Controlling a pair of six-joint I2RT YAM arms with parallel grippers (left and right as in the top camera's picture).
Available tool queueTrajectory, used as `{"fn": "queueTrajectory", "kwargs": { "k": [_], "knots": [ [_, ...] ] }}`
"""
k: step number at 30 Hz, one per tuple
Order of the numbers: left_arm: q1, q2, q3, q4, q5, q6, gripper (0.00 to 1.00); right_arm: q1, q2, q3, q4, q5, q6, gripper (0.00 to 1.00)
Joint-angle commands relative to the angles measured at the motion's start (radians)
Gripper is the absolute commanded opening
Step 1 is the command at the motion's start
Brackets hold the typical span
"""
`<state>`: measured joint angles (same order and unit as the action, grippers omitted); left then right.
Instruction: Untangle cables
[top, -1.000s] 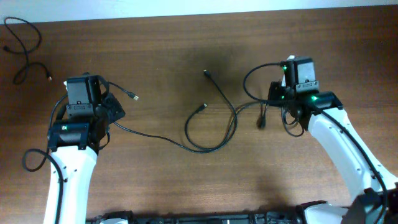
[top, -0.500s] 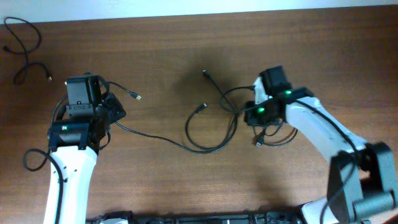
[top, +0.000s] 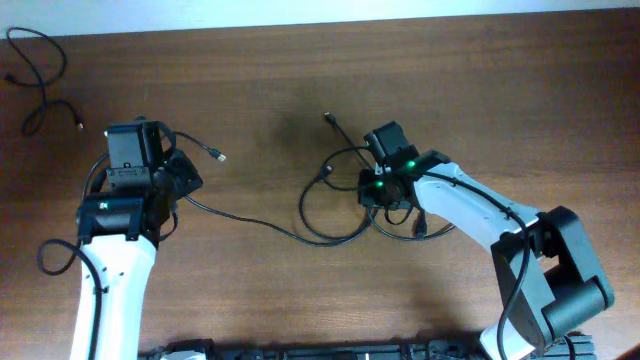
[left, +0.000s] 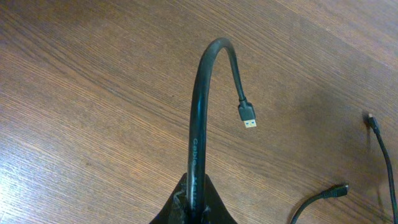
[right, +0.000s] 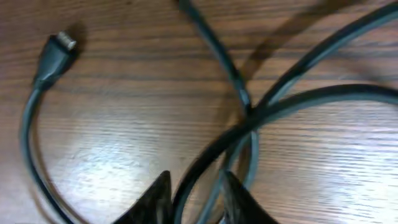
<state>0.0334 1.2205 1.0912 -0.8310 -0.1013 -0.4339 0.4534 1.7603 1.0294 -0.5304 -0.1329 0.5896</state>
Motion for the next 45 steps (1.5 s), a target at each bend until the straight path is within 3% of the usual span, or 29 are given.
{"fn": "queueTrajectory", "kwargs": {
  "k": [1, 27, 35, 37, 40, 43, 45],
  "knots": [
    [0.004, -0.002, 0.0, -0.002, 0.008, 0.001, 0.04, 0.005, 0.011, 0.001, -0.005, 0.076, 0.033, 0.31],
    [0.004, -0.002, 0.0, -0.002, 0.008, 0.001, 0.07, 0.042, 0.018, 0.001, 0.014, 0.134, 0.033, 0.3],
    [0.004, -0.002, 0.0, -0.02, 0.008, 0.001, 0.07, 0.044, 0.093, 0.001, 0.026, 0.187, 0.052, 0.31],
    [0.004, -0.002, 0.0, -0.019, 0.008, 0.001, 0.07, 0.044, 0.094, 0.002, 0.027, 0.182, 0.051, 0.22],
    [0.004, -0.002, 0.0, -0.019, 0.008, 0.001, 0.07, 0.044, 0.094, 0.002, 0.027, 0.182, 0.051, 0.21],
    [0.004, -0.002, 0.0, -0.019, 0.008, 0.001, 0.07, 0.044, 0.094, 0.002, 0.027, 0.183, 0.051, 0.29],
    [0.004, -0.002, 0.0, -0.019, 0.008, 0.001, 0.07, 0.042, 0.092, 0.007, 0.021, 0.185, 0.051, 0.49]
  ]
}}
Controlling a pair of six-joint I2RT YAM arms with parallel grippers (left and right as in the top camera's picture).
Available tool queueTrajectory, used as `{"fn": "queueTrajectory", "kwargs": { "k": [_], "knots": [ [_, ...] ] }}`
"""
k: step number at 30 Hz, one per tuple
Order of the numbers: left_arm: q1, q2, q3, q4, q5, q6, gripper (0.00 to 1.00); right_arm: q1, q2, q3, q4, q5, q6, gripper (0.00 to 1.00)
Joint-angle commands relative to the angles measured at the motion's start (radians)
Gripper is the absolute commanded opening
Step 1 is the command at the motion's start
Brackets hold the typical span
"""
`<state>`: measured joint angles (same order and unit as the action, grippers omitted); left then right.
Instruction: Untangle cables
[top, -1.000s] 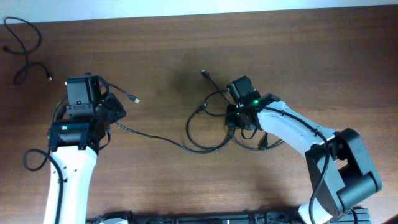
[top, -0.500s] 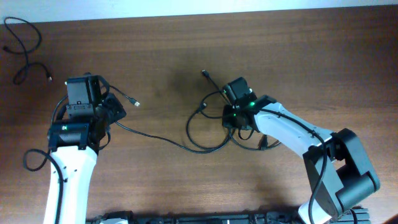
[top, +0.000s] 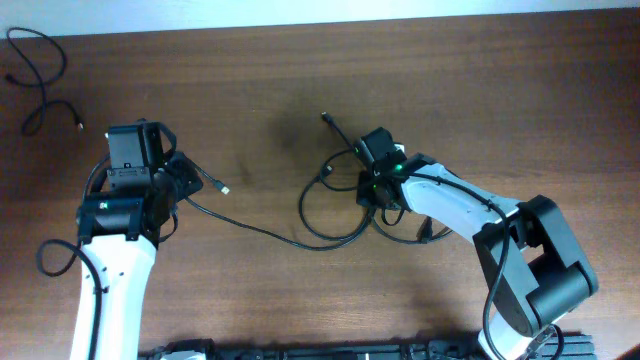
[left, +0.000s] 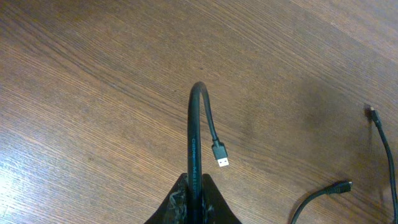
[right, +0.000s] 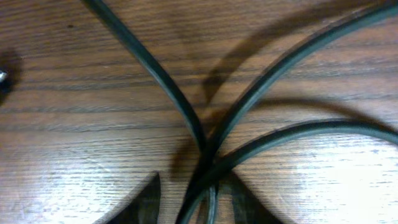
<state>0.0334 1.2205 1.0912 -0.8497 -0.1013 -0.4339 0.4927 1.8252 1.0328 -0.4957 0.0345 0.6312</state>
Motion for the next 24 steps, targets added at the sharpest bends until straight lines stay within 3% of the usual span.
{"fn": "queueTrajectory", "kwargs": {
  "k": [1, 5, 10, 24],
  "knots": [
    [0.004, -0.002, 0.0, -0.001, 0.008, 0.001, 0.07, -0.003, 0.024, 0.016, -0.033, 0.023, 0.01, 0.53],
    [0.004, -0.002, 0.0, -0.001, 0.008, 0.001, 0.08, -0.03, -0.008, 0.109, -0.15, 0.022, 0.002, 0.54],
    [0.004, -0.002, 0.0, -0.001, 0.011, -0.025, 0.08, -0.006, 0.004, 0.14, -0.174, -0.142, 0.003, 0.44],
    [0.004, -0.002, 0.0, -0.004, 0.011, -0.025, 0.11, 0.05, 0.051, 0.15, -0.207, -0.023, 0.014, 0.44]
  ]
}}
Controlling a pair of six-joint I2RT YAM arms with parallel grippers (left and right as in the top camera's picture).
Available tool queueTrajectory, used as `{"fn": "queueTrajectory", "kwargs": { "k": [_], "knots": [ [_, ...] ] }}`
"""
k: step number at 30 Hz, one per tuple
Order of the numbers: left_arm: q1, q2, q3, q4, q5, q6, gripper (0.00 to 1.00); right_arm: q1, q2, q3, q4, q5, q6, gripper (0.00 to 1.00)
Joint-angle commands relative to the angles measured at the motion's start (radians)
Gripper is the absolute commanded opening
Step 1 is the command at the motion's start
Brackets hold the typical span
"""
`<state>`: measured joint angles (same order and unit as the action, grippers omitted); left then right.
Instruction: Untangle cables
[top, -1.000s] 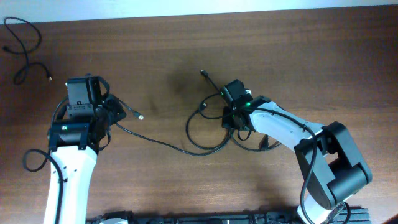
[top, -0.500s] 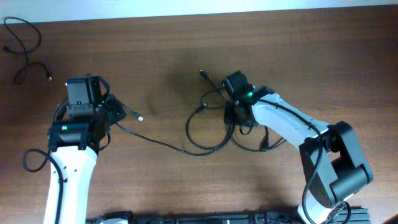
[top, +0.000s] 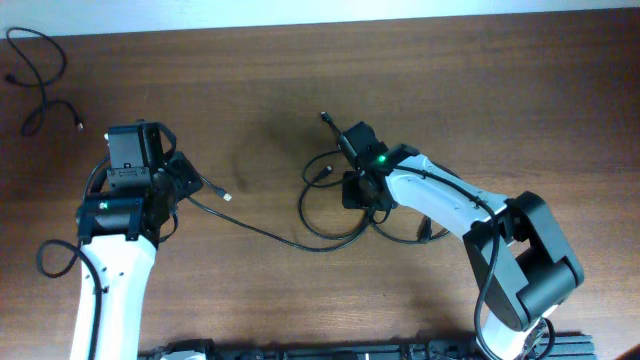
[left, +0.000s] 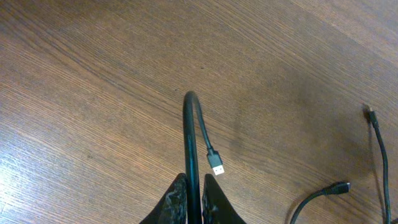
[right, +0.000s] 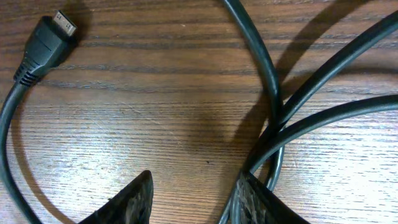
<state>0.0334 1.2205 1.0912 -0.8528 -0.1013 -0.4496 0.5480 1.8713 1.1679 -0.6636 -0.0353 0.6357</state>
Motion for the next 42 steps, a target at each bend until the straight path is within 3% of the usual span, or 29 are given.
{"fn": "queueTrajectory", "kwargs": {
  "k": [1, 6, 11, 17, 20, 28, 36, 42],
  "knots": [
    [0.004, -0.002, 0.0, -0.001, 0.01, -0.009, 0.11, -0.006, -0.006, 0.024, -0.053, 0.047, 0.009, 0.45],
    [0.004, -0.002, 0.0, 0.002, 0.011, -0.009, 0.12, -0.005, -0.037, 0.047, -0.074, 0.032, 0.032, 0.45],
    [0.004, -0.002, 0.0, 0.002, 0.112, -0.009, 0.0, -0.005, -0.037, 0.047, -0.096, 0.008, 0.065, 0.46],
    [-0.022, -0.002, 0.0, -0.003, 0.257, -0.009, 0.0, -0.005, -0.037, 0.047, -0.126, -0.007, 0.064, 0.5],
    [-0.066, -0.002, 0.0, -0.002, 0.262, -0.009, 0.02, -0.005, -0.037, 0.047, -0.122, -0.014, 0.065, 0.54],
    [-0.142, 0.0, -0.003, -0.002, 0.251, -0.009, 0.02, -0.005, -0.037, 0.047, -0.118, -0.018, 0.064, 0.99],
    [-0.178, 0.075, -0.016, 0.007, 0.251, -0.009, 0.0, -0.005, -0.036, 0.046, -0.122, -0.01, 0.061, 0.99],
    [-0.177, 0.187, -0.016, 0.019, 0.249, -0.009, 0.0, -0.005, -0.034, 0.046, -0.114, 0.107, 0.061, 0.99]
  ]
}}
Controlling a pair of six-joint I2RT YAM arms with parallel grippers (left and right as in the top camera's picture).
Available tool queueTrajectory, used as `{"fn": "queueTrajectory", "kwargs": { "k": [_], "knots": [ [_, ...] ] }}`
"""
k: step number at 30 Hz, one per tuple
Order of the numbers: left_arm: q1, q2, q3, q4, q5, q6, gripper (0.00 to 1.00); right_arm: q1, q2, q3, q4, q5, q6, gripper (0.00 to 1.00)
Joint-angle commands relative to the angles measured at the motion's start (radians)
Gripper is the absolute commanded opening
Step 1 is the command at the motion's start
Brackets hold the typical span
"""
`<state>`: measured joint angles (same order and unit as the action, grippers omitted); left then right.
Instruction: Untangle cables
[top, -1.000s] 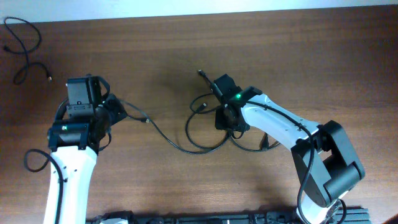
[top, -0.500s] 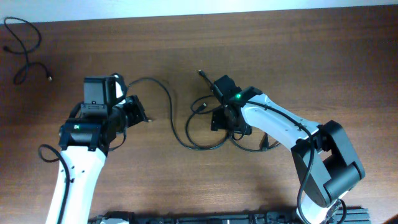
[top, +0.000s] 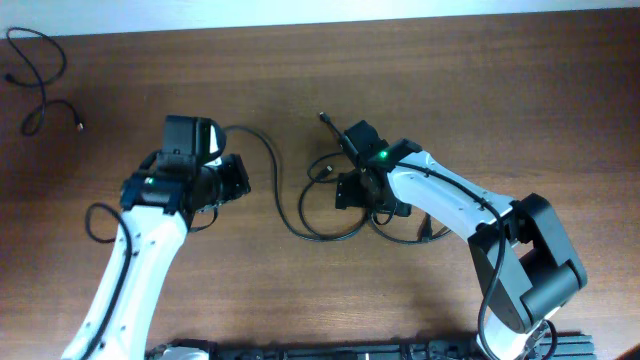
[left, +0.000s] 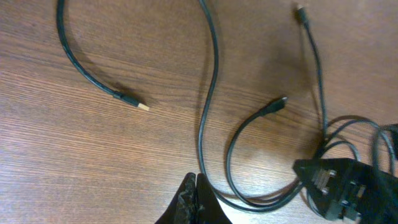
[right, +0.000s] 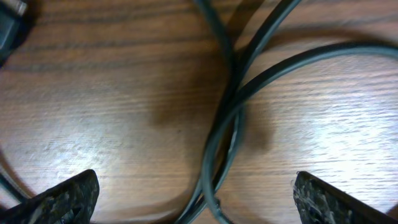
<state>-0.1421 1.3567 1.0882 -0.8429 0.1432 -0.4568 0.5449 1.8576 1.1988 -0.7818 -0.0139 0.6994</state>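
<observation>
Several black cables lie looped over one another in a tangle (top: 335, 215) mid-table. One long cable (left: 208, 81) runs out of it, and its USB plug (left: 142, 107) lies flat on the wood. My left gripper (left: 196, 183) hovers just left of the loops, shut, with nothing seen between its fingers; overhead it is the left gripper (top: 238, 180). My right gripper (right: 198, 196) stands wide open over crossing strands (right: 227, 124) and shows overhead as the right gripper (top: 348, 192). A short plug end (left: 280, 101) and a thin lead's tip (left: 300, 9) stick out of the tangle.
A separate thin black cable (top: 35, 70) lies in the far left corner by the table's back edge (top: 320, 25). The left arm's own wiring loop (top: 92, 220) hangs beside the arm. The right arm's body (top: 530, 260) fills the near right.
My left arm has moved right, up to the tangle. The USB cable it held now lies loose on the table, and its fingers are shut on nothing. The right gripper's jaws stand much wider apart.
First my left gripper held the thick USB cable at the left while my right hovered, narrowly open, over the crossing. Then the USB end hung lower and the right gripper sat further left, jaws wider. Now the cable lies free and both grippers flank the tangle.
</observation>
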Motion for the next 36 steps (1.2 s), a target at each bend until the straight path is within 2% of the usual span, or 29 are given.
{"fn": "queueTrajectory", "kwargs": {
  "k": [1, 3, 6, 13, 15, 23, 29, 31, 34, 35, 36],
  "knots": [
    [-0.002, 0.072, -0.013, 0.014, -0.008, -0.001, 0.0, -0.002, -0.02, 0.015, 0.009, 0.105, -0.002, 0.99],
    [-0.002, 0.108, -0.013, 0.02, -0.018, -0.001, 0.0, -0.002, -0.02, 0.015, 0.012, 0.176, 0.002, 0.99],
    [-0.002, 0.15, -0.013, 0.035, -0.02, -0.001, 0.0, -0.009, -0.02, 0.015, 0.012, 0.27, 0.108, 0.99],
    [-0.002, 0.192, -0.013, 0.069, -0.021, 0.0, 0.0, -0.054, -0.02, 0.015, 0.027, 0.235, 0.542, 0.98],
    [-0.002, 0.192, -0.013, 0.071, -0.025, 0.003, 0.0, -0.056, -0.019, 0.015, 0.059, 0.235, 0.575, 0.98],
    [-0.002, 0.192, -0.013, 0.071, -0.038, 0.002, 0.0, -0.057, 0.025, 0.015, 0.09, 0.297, 0.69, 0.82],
    [-0.002, 0.192, -0.013, 0.071, -0.035, 0.002, 0.2, -0.071, 0.099, 0.015, 0.09, 0.269, 0.69, 0.75],
    [-0.002, 0.192, -0.013, 0.071, -0.035, 0.002, 0.24, -0.07, 0.122, 0.015, 0.09, 0.241, 0.69, 0.67],
    [-0.002, 0.192, -0.013, 0.071, -0.035, 0.002, 0.25, -0.068, 0.137, 0.015, 0.09, 0.188, 0.689, 0.08],
    [-0.002, 0.192, -0.013, 0.071, -0.035, 0.002, 0.26, -0.069, 0.137, 0.015, 0.091, 0.181, 0.683, 0.04],
    [-0.002, 0.192, -0.013, 0.071, -0.035, 0.002, 0.29, -0.07, 0.134, 0.017, 0.091, 0.183, 0.653, 0.04]
  ]
}}
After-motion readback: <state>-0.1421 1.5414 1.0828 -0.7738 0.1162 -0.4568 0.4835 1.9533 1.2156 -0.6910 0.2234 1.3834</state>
